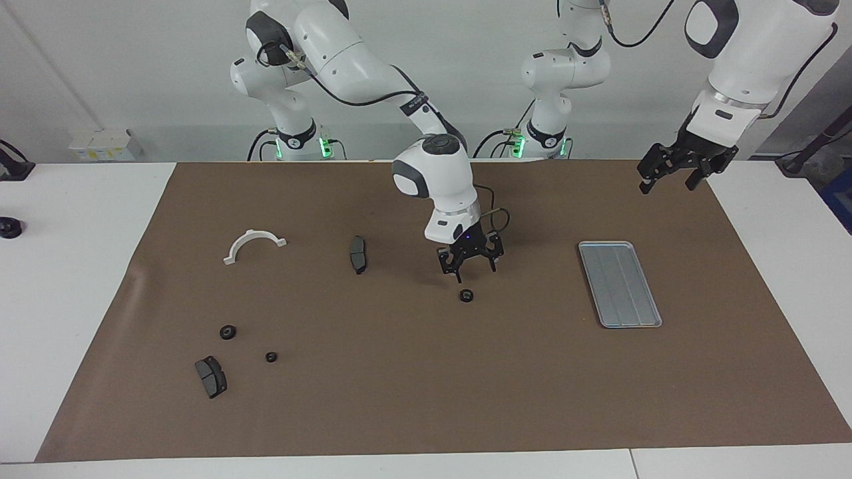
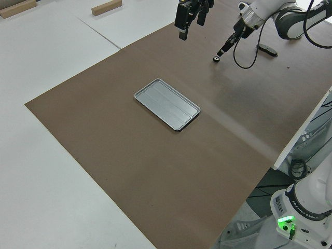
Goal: Pick bearing gear from pile to tray
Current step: 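Carry the bearing to the table center and release it with the right gripper, then grasp the bearing with the left gripper while the right gripper returns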
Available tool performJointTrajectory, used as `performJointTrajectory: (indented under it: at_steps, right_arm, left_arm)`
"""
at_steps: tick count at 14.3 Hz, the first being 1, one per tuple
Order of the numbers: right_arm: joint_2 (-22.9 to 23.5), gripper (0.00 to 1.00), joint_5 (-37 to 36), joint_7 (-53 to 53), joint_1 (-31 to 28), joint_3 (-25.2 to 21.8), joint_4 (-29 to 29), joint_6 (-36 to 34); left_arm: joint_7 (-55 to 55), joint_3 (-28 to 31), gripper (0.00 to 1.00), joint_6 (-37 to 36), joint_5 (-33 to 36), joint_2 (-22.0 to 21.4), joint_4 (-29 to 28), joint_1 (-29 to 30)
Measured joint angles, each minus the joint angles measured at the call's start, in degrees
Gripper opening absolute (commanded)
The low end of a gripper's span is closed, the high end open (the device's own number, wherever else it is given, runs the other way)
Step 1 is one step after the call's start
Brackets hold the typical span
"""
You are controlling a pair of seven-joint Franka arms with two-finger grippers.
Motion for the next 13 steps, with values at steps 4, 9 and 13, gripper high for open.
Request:
performJointTrajectory:
  at_steps: [4, 9, 13]
  right_arm:
    - [-4.0, 1.00, -0.1, -8.1, -8.9, -0.3, 0.3, -5.7]
    - [-3.7, 1.00, -0.1, -21.8, -22.4, -0.5, -0.3, -5.9]
    - [-2.9, 0.96, -0.1, -30.2, -31.4, -0.5, -0.5, -5.7]
  left_arm:
    - [-8.8, -0.4, 1.00, 11.5, -0.1, 3.4, -5.9, -6.6]
    - [-28.0, -0.6, 1.00, 25.3, 0.0, 14.3, -7.2, -18.2]
    - [-43.8, -0.6, 1.00, 32.1, 6.0, 21.9, -7.3, -26.2]
